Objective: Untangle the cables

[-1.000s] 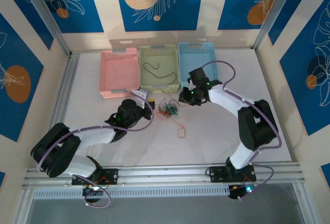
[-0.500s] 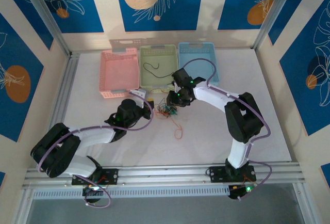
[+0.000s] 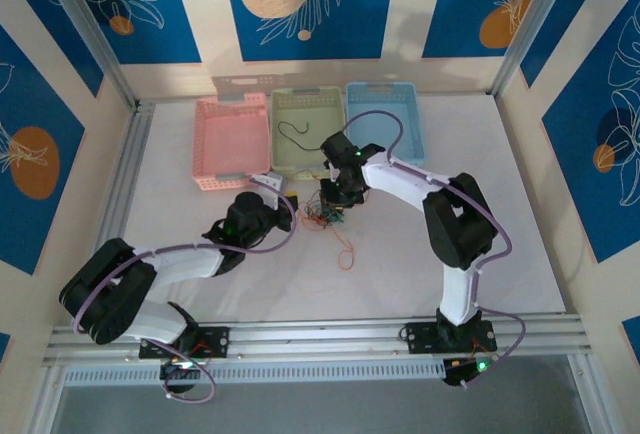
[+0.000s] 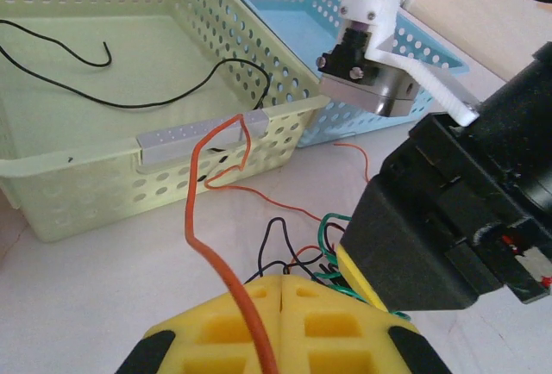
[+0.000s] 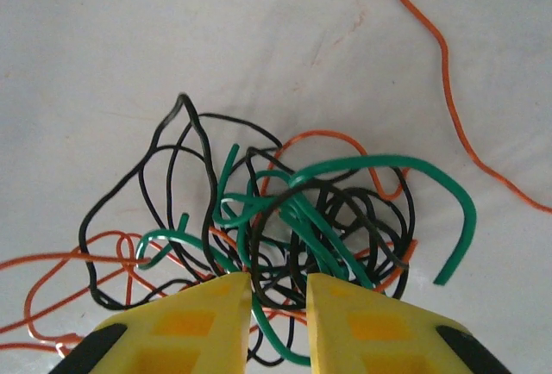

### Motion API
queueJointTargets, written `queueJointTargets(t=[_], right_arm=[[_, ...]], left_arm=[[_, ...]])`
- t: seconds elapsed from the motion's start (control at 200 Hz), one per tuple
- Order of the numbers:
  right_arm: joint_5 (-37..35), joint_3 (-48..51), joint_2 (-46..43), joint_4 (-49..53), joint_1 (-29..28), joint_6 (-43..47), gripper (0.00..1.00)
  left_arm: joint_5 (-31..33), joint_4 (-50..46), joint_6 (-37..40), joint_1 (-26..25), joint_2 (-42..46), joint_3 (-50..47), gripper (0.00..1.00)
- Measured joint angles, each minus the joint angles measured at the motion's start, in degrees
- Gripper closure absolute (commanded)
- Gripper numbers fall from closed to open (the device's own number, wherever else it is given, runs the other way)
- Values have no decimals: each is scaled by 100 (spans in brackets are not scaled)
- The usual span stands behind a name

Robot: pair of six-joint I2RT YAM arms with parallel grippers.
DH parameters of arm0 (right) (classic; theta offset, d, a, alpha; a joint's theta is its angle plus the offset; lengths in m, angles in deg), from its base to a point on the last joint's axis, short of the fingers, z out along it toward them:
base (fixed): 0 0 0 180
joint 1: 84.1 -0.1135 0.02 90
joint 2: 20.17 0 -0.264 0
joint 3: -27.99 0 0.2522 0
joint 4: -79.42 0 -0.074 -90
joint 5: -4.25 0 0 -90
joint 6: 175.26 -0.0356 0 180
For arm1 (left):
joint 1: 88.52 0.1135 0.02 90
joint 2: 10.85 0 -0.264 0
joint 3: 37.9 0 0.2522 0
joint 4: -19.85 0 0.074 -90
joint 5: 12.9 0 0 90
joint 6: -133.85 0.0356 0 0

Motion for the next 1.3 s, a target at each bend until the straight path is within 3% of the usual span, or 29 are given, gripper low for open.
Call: queueJointTargets(t=[0.46, 0.765, 0.935, 1.075, 1.301], right_arm=[[-59, -354, 313, 415, -42, 50, 76], [-131, -378, 354, 420, -39, 103, 97], [-236, 59, -33, 175, 48, 98, 100], [-133, 754, -748, -203, 581, -63, 100], [855, 2197, -1884, -1259, 2430, -767, 100]], left_arm=[[0, -2, -2, 26, 2, -35, 100], [4, -2, -2, 26, 11, -39, 100], [96, -2, -4, 31, 76, -76, 100], [280, -2, -74, 66, 245, -175, 100], [782, 4, -337, 271, 695, -566, 100]])
